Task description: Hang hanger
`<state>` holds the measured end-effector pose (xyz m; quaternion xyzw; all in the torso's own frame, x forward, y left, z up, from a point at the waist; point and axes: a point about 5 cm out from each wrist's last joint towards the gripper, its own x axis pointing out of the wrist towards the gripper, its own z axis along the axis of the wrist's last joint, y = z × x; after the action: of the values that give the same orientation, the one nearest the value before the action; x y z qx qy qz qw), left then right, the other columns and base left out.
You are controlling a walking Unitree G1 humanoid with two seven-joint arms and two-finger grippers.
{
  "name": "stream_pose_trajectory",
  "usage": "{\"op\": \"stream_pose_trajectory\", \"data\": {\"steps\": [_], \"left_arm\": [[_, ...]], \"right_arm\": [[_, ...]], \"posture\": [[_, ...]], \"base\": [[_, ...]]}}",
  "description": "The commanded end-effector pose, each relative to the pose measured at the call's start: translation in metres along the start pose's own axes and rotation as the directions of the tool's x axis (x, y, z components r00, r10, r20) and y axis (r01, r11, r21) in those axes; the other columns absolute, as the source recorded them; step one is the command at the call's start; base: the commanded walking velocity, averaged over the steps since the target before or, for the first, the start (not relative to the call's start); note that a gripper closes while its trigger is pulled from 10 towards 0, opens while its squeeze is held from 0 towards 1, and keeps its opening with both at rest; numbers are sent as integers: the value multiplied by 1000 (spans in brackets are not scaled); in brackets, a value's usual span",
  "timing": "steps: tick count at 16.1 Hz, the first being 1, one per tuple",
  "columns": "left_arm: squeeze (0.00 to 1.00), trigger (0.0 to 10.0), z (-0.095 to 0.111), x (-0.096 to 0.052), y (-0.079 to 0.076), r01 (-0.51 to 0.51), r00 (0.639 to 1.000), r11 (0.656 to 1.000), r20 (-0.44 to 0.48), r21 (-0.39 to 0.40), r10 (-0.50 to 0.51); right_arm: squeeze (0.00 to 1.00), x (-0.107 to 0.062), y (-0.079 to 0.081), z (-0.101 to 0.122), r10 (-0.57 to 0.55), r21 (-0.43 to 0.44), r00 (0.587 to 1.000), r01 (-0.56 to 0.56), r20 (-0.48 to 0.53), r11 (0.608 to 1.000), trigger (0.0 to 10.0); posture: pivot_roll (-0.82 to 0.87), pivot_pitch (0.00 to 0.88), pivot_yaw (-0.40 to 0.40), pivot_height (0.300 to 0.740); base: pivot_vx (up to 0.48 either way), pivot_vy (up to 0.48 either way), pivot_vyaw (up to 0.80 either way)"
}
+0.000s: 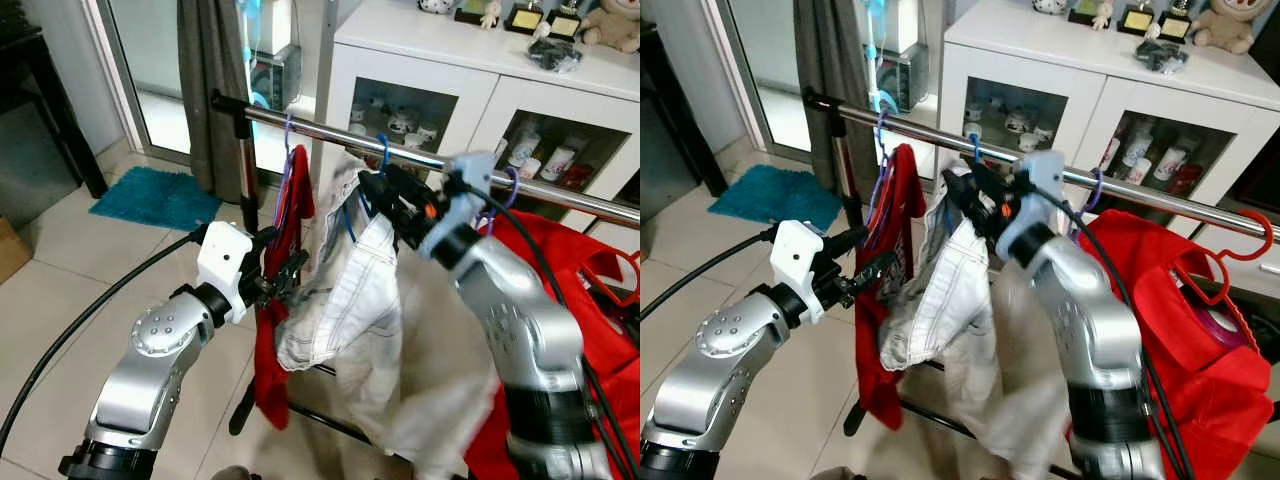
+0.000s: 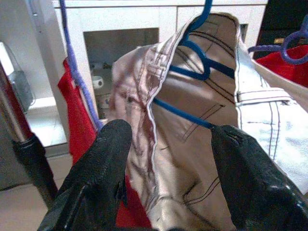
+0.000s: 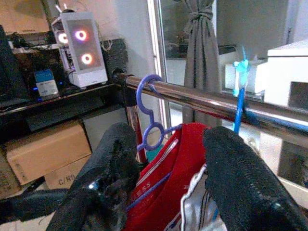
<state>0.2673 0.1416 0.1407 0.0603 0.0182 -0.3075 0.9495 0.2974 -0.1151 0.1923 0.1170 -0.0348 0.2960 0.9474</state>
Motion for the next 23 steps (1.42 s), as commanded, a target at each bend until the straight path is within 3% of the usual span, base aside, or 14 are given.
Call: {"op": "stream_pose_trajectory", "data": {"steps": [1, 4, 6, 7, 10, 13, 17, 18, 19, 20, 23], "left_arm": [[0, 10000, 3, -1, -2, -11, 1000, 1000, 17, 18, 10], [0, 10000, 5, 4, -4, -15, 1000, 999, 21, 30, 14], [0, 10000, 5, 4, -5, -24, 999, 999, 26, 32, 23], [0, 10000, 4, 4, -5, -24, 999, 999, 26, 36, 23], [0, 10000, 7, 7, -6, -12, 1000, 999, 30, 46, 10], [0, 10000, 4, 3, -9, 0, 1000, 999, 18, 46, 0], [0, 10000, 5, 1, -8, 22, 1000, 999, 12, 25, -22], [0, 10000, 4, -2, -12, 79, 997, 997, 5, -1, -79], [0, 10000, 5, -4, -14, 116, 993, 993, 2, -3, -116], [0, 10000, 5, -5, -15, 139, 990, 990, -2, -4, -139], [0, 10000, 6, -7, -20, 197, 980, 980, -9, -8, -197]], "right_arm": [[0, -5, 2, 2, -33, -18, 999, 33, 3, 999, 10000], [0, -14, -1, 0, -132, -82, 991, 130, -20, 988, 10000], [0, -24, -13, -1, -279, -110, 960, 275, -23, 955, 10000], [0, -27, -14, -2, -301, -139, 953, 294, -32, 946, 10000], [0, -29, -14, 0, -275, -195, 959, 258, -63, 946, 10000], [0, -40, -13, -3, -189, -211, 975, 161, -120, 964, 10000], [0, -47, -15, -4, -180, -207, 970, 145, -164, 968, 10000], [345, -47, -14, -5, -172, -183, 967, 138, -190, 973, 10000], [769, -46, -13, -5, -177, -172, 965, 145, -195, 974, 10000], [1000, -46, -13, -5, -179, -165, 965, 149, -192, 975, 10000], [1000, -42, -18, -7, -217, -171, 950, 181, -224, 969, 10000]], "posture": [[-64, 0, -58, 740], [-64, 0, -52, 740], [-65, 0, -65, 740], [-66, 0, -66, 740], [-65, 0, -60, 740], [-61, 0, -67, 740], [-64, 0, -62, 740], [-65, 0, -64, 740], [-64, 0, -64, 740], [-63, 0, -65, 740], [-57, 0, -73, 740]], "base": [[0, 0, 0], [0, 0, 0], [0, -266, 0], [0, -296, 0], [0, -313, 0], [0, -390, 0], [0, -205, 0], [0, 0, 0], [0, 0, 0], [0, 0, 0], [0, 0, 0]]}}
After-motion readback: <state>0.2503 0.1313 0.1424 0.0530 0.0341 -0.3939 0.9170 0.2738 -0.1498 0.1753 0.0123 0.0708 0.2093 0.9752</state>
